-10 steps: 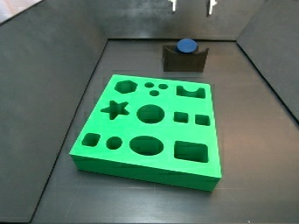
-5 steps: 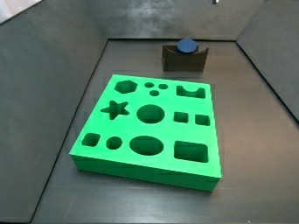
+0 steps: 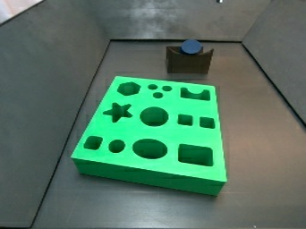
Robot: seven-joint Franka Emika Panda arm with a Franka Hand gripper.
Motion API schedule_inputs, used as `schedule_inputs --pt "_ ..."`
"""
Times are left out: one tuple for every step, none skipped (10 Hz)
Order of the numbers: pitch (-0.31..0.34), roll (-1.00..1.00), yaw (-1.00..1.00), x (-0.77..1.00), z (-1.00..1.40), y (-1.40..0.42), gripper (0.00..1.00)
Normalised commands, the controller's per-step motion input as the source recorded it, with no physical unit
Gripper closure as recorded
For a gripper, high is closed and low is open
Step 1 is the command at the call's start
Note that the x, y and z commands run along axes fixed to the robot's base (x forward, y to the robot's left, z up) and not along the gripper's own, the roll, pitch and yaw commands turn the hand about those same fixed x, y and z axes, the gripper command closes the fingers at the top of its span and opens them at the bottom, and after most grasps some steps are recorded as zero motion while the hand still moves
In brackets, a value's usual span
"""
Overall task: Pick up the oval object. Move up. Place the oval object on the fixture. Regrasp the oval object. Move to above the board. Insert the oval object.
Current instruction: Regrasp the oval object.
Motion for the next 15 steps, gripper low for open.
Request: schedule_inputs --pt "0.005 1.00 0.01 -0.03 0.00 -0.02 0.00" --pt "-0.001 1.00 0.02 -0.03 0.01 -0.02 0.00" --pt "-0.004 1.00 0.02 -0.02 0.01 -0.02 0.00" --pt "-0.004 1.00 0.02 -0.02 0.01 -0.02 0.00" --pt "0.001 1.00 0.02 -0.02 0.01 -0.02 0.00" --pt "0.006 1.00 0.02 -0.01 0.02 -0.02 0.00" --pt "0.011 1.00 0.02 0.01 0.00 -0.02 0.00" --pt "0.019 1.00 0.02 0.02 -0.01 -0.02 0.00" --pt "0.033 1.00 0.03 0.03 -0.01 -0.03 0.00" --pt "0.048 1.00 0.03 0.04 0.00 -0.02 0.00" --pt "0.076 1.00 0.04 0.06 -0.01 -0.03 0.00" --pt "0.104 1.00 0.06 0.07 -0.01 -0.03 0.00" --pt "0.146 0.94 0.09 0.09 -0.01 -0.04 0.00" --pt "0.150 0.81 0.09 0.09 -0.01 -0.04 0.00" --pt "0.144 0.55 0.12 0.09 -0.01 -0.04 0.00"
